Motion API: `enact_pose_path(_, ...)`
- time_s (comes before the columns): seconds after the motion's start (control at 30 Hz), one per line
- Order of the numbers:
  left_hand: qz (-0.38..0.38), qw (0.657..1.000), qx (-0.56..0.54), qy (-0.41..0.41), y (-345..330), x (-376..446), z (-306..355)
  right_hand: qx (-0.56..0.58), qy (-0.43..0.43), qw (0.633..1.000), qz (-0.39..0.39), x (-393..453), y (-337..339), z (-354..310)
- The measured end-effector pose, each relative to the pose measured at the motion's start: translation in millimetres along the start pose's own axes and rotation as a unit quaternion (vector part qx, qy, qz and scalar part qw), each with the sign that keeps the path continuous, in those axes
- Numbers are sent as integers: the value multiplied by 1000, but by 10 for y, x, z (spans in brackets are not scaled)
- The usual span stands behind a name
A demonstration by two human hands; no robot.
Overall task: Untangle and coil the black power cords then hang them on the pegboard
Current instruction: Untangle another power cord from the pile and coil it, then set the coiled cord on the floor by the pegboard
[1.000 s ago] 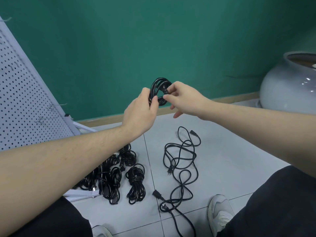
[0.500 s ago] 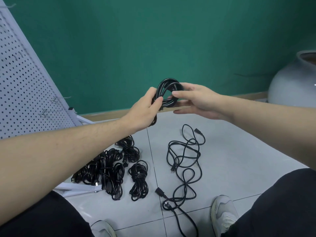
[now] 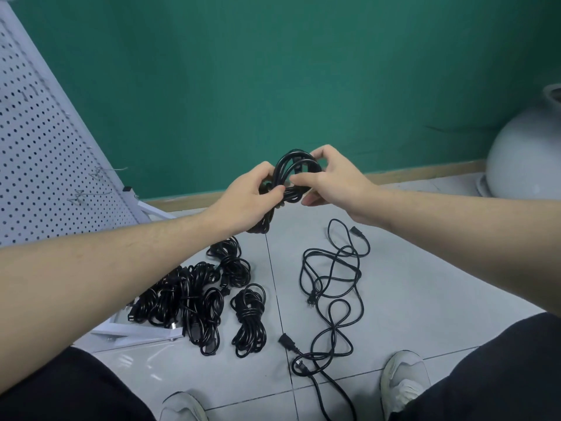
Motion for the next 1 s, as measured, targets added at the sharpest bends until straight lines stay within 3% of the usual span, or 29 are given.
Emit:
enact_pose_path(0.1, 39, 999, -13, -2, -12, -15, 0, 4, 2, 999, 35, 61, 3, -21)
enact_pose_path(0.23, 15, 1000, -20, -1, -149, 13, -38, 17, -32, 998, 44, 220, 26, 103)
enact_pose_path(0.37, 15, 995, -59, 83, -181, 11, -444, 51, -67, 996, -39, 370, -95, 292)
enact_pose_path(0.47, 17, 987, -63, 147, -138, -50, -856, 42, -83, 994, -52, 535, -88, 393)
enact_pose_path(0.6, -5, 967, -37, 253, -180, -211, -1464, -79, -125, 984, -97, 757, -227, 768)
enact_pose_path(0.83, -178, 931, 61, 312, -715, -517, -2475, -257, -171, 928, -207, 1073, -661, 1753)
enact_pose_path(1.0, -274, 907, 114, 300, -952, -637, -2857, -347, -165, 892, -237, 1309, -758, 2325)
Point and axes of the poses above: each hand's wrist, its own x-axis towards the middle knuckle, its own y-axis out of the back of the hand, z = x × y, the point moved 9 cm from there along x, towards the middle knuckle, and after that the axes turned 10 degrees about -y, right-handed, at the moved point
